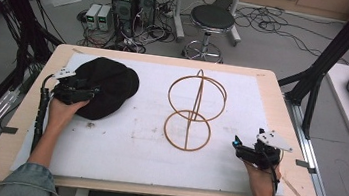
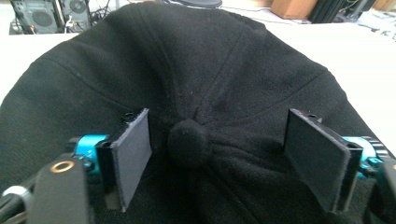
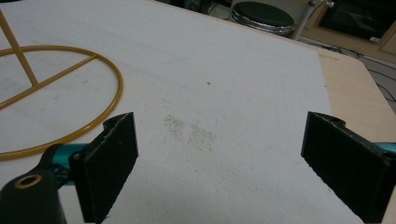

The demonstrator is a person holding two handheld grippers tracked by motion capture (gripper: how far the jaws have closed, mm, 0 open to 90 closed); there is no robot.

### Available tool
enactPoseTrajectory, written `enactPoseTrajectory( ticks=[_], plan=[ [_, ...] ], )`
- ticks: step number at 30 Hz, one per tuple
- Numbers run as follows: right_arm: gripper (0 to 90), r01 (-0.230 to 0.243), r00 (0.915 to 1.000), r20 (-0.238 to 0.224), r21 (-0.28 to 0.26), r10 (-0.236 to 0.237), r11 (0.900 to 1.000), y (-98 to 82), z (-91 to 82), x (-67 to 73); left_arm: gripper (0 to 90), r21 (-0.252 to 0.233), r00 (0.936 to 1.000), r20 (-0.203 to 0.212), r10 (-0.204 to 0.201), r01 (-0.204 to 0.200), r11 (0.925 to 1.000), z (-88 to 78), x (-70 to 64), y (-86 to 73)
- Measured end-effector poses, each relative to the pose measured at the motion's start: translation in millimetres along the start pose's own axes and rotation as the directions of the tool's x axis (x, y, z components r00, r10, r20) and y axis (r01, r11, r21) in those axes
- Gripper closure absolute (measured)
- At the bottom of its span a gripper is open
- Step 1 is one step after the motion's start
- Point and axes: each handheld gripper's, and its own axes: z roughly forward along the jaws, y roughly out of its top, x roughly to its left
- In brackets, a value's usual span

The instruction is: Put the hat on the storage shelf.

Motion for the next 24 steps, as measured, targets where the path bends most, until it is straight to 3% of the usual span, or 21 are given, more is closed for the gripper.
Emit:
enactPoseTrajectory(
  ticks=[8, 13, 21, 24],
  plan=[
    [10.6, 0.003, 1.0000, -0.002, -0.001, -0.003, 1.000, -0.2, 0.8, -0.6, 49.0, 0.006, 0.9999, -0.004, 0.012, -0.012, 0.9999, 1.2, 1.7, -1.3],
    [10.6, 0.005, 1.0000, 0.001, 0.000, -0.005, 1.000, -0.1, 1.2, 0.0, 64.4, -0.007, 0.9991, -0.009, 0.042, -0.042, 0.9991, -3.3, -0.9, 1.9],
    [10.6, -0.002, 1.0000, 0.002, 0.002, 0.002, 1.000, -0.6, 0.9, -0.7, 71.5, -0.070, 0.9973, -0.005, 0.073, -0.073, 0.9948, -16.2, -10.6, 11.8],
    [10.6, 0.000, 1.0000, -0.001, 0.001, 0.000, 1.000, -0.7, 1.5, -0.8, 72.4, -0.069, 0.9983, 0.013, 0.057, -0.056, 0.9960, -22.3, -13.5, 19.5]
  ],
)
